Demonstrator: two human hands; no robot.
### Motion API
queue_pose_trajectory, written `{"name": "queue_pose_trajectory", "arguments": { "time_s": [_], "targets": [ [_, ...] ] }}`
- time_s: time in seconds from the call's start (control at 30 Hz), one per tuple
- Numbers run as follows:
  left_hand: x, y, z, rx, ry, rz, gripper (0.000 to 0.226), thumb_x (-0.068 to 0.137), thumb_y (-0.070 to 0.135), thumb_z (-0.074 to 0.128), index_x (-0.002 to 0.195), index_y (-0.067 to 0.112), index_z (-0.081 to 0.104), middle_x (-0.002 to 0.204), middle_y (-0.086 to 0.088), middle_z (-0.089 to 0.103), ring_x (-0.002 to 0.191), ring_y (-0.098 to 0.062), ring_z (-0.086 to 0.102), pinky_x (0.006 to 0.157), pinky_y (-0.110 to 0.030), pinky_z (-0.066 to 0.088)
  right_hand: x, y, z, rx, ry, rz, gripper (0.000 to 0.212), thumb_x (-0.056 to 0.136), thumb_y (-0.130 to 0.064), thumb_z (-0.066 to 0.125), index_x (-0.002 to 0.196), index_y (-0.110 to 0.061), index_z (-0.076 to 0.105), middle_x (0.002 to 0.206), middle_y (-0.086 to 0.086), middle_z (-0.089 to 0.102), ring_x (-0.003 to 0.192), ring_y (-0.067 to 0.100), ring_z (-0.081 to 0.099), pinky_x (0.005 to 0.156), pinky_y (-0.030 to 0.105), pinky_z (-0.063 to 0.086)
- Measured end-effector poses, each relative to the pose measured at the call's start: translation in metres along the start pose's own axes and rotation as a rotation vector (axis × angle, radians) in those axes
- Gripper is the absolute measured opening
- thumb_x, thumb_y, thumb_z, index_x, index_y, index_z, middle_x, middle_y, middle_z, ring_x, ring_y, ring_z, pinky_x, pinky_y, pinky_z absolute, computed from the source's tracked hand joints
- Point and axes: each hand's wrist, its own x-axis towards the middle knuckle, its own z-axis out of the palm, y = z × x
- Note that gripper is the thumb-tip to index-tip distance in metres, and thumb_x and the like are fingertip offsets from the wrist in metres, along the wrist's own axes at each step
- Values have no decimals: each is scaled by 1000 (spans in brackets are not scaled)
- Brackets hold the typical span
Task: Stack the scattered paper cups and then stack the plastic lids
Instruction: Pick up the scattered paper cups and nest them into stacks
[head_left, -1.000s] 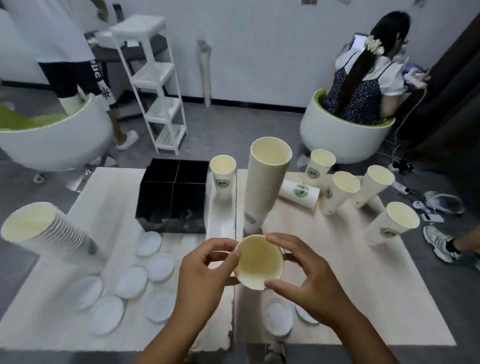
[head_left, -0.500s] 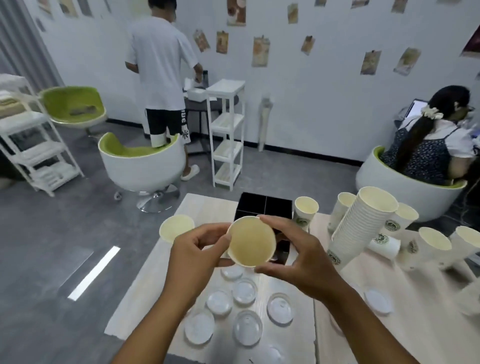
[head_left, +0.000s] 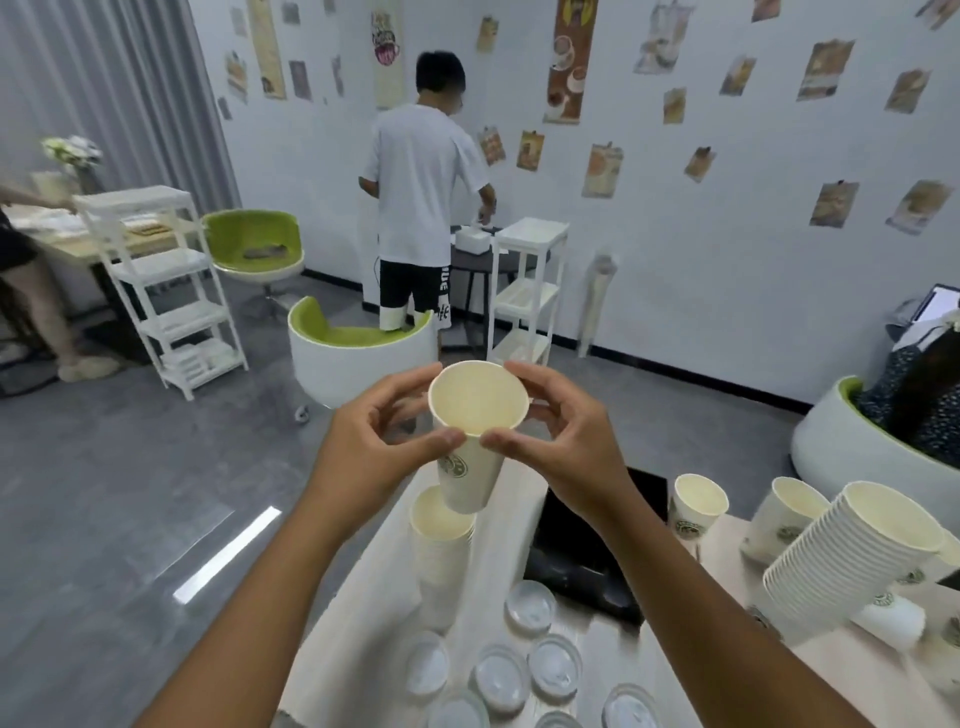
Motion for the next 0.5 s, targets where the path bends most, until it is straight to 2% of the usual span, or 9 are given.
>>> {"name": "queue_pose_trajectory", "arguments": {
  "time_s": [0.07,0.17,0.3,0.37,0.43,0.5],
  "targets": [
    [1,-16,-4,-12,12,-22,66,71,22,87,134,22,66,126,12,74,121,-7,68,100,-37,58,2,16,12,5,-8,38,83,64,-50,91,136,-22,62,128,-7,70,114,14,68,99,40,57],
    [1,-47,-9,-45,21,-70,61,77,9,85,133,22,65,126,12,74,122,-7,67,95,-26,58,2,41,29,18,-29,92,76,63,-49,92,132,-32,63,126,-8,71,113,15,68,99,41,57],
    [0,-90,-13,-44,21,-157,62,81,2,84,137,19,63,130,9,73,124,-7,66,92,-21,57,-2,78,49,8,-62,173,74,63,-45,92,130,-36,61,132,-11,65,116,11,65,98,34,55],
    [-1,-116,-14,-22,-2,-217,63,81,5,85,138,20,63,128,8,73,125,-9,66,95,-25,57,-8,102,58,-19,-90,221,73,65,-35,95,129,-32,60,131,-12,62,116,7,63,97,31,55],
    [-6,-142,-14,38,-42,-281,64,81,11,88,139,25,63,129,12,72,126,-7,64,102,-36,56,-19,125,65,-71,-133,264,73,68,-26,97,131,-28,59,129,-16,57,117,1,59,98,26,51],
    [-13,-165,-13,112,-70,-333,66,81,18,89,139,32,62,133,17,69,127,0,60,109,-42,52,-32,145,71,-126,-186,300,76,69,-29,96,134,-30,55,129,-19,52,120,-2,54,100,23,47]
  ]
}}
